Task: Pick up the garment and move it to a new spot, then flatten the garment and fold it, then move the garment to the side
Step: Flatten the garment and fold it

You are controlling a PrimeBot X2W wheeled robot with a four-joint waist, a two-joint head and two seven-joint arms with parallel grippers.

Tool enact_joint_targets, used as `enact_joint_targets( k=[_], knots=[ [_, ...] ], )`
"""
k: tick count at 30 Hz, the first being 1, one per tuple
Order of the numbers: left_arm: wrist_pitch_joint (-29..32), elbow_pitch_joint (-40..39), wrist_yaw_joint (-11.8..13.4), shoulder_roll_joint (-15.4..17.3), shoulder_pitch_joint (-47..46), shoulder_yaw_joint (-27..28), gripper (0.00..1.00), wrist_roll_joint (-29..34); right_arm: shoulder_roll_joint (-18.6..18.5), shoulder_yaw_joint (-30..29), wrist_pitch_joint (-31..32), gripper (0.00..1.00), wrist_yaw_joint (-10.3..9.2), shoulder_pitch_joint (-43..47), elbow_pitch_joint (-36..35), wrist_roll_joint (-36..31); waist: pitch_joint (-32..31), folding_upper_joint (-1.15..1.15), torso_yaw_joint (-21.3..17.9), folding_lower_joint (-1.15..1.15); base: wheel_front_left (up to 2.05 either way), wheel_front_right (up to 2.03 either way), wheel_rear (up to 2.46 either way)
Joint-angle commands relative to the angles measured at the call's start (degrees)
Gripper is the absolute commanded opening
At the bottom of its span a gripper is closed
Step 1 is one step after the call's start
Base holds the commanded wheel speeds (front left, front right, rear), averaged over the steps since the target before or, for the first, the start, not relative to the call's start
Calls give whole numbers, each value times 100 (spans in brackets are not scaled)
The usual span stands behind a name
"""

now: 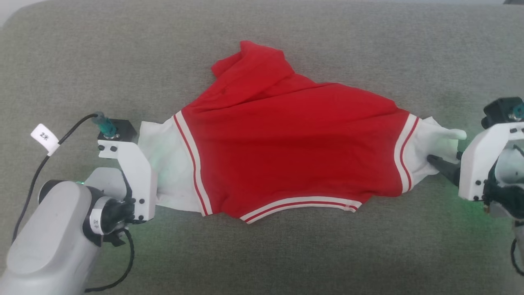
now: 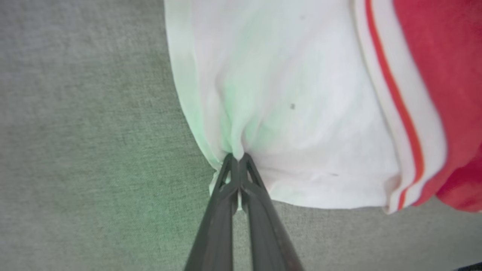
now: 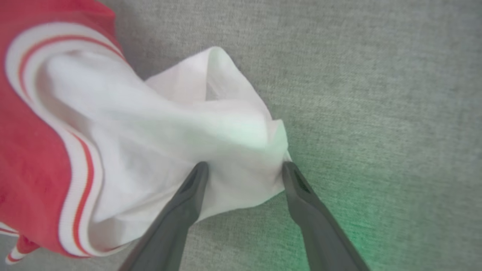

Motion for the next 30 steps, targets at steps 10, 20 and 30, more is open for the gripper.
enact_joint_targets(
  k=[10,20,30],
  knots=[
    [-131,181,-175,-133,-317,-31,0,-101,-11,65,350,0,0,-321,59,275,-112,-1,23,0,0,0,0],
    [182,-380,-163,164,-1106,128,0,-33,196,-576,610,0,-1,-856,-491,486,-722,-1,-173,0,0,0,0],
    [291,-460,-225,278,-2079,378,0,-125,702,-1025,765,0,-1,-1715,-913,274,-1404,-1,-407,0,0,0,0]
  ],
)
